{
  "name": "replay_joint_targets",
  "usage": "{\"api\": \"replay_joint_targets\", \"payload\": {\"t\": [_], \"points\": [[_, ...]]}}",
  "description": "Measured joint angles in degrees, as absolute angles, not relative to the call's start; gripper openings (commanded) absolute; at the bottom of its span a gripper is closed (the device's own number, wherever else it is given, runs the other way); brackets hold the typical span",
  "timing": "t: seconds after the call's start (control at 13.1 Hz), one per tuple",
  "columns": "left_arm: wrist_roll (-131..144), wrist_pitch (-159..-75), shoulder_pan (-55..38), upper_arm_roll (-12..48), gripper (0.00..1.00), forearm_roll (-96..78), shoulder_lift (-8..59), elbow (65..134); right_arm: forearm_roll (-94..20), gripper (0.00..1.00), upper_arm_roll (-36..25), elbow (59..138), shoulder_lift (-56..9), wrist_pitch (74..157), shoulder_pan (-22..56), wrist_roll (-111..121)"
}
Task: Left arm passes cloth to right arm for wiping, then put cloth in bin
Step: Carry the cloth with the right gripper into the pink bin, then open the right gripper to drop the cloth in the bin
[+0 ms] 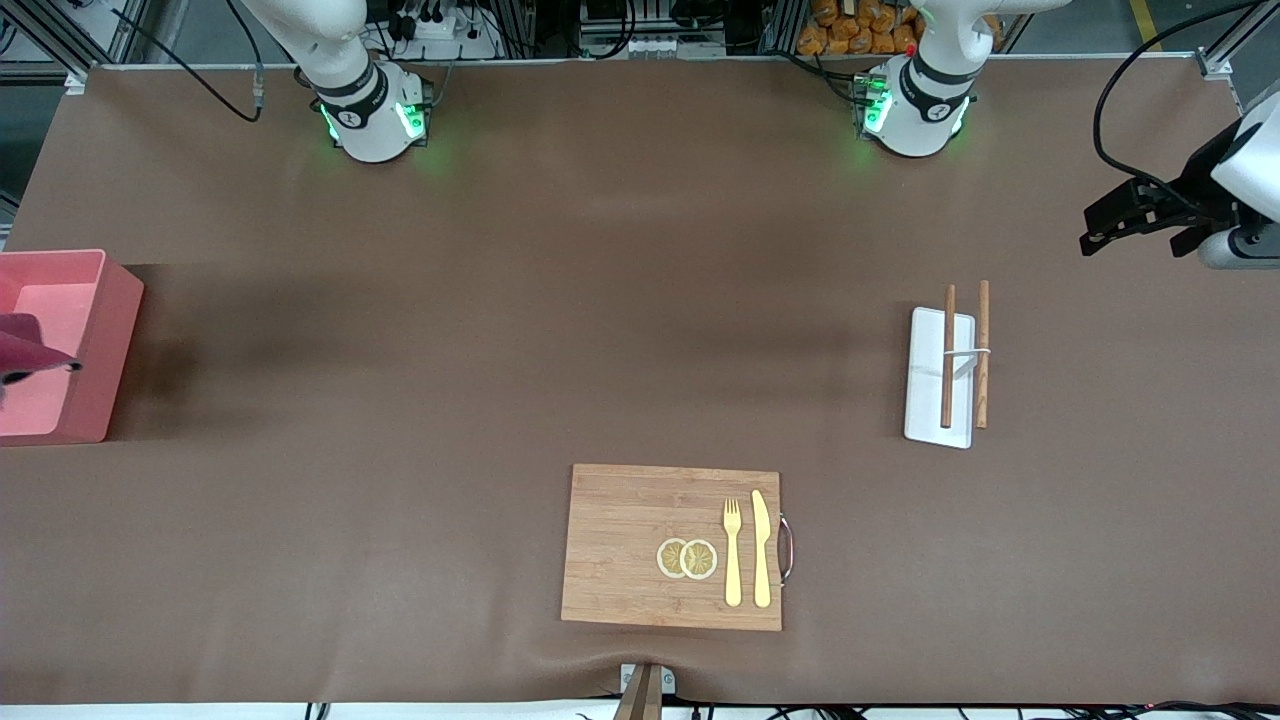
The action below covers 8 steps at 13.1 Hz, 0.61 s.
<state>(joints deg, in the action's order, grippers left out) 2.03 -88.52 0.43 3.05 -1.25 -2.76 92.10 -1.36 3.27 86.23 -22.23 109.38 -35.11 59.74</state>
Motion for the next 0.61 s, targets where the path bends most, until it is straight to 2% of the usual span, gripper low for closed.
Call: {"api": "replay_joint_targets", "payload": {"t": [0.23, 0.3, 0.38, 0.46, 0.61], "points": [[2.0, -88.5, 0.0, 3.9, 1.00, -1.3, -2.8, 91.9, -1.5, 0.00, 3.3, 82.3, -31.0, 114.3, -40.3, 69.9], [2.0, -88.5, 0.0, 4.1, 1.00, -1.3, -2.7, 91.9, -2.4, 0.14, 3.3, 81.7, -34.4, 116.6, -41.6, 71.8], [2.0, -88.5, 0.0, 4.2, 1.00, -1.3, -2.7, 91.9, -3.9, 0.97, 3.3, 81.3, -37.3, 117.8, -42.5, 72.9], [2.0, -88.5, 0.1, 4.2, 1.00, -1.3, -2.6, 91.9, -5.1, 1.00, 3.3, 81.0, -39.7, 118.4, -43.2, 73.5], [2.0, -88.5, 0.2, 4.1, 1.00, -1.3, -2.3, 91.9, -6.2, 1.00, 3.3, 80.4, -42.6, 118.5, -44.2, 74.2]]}}
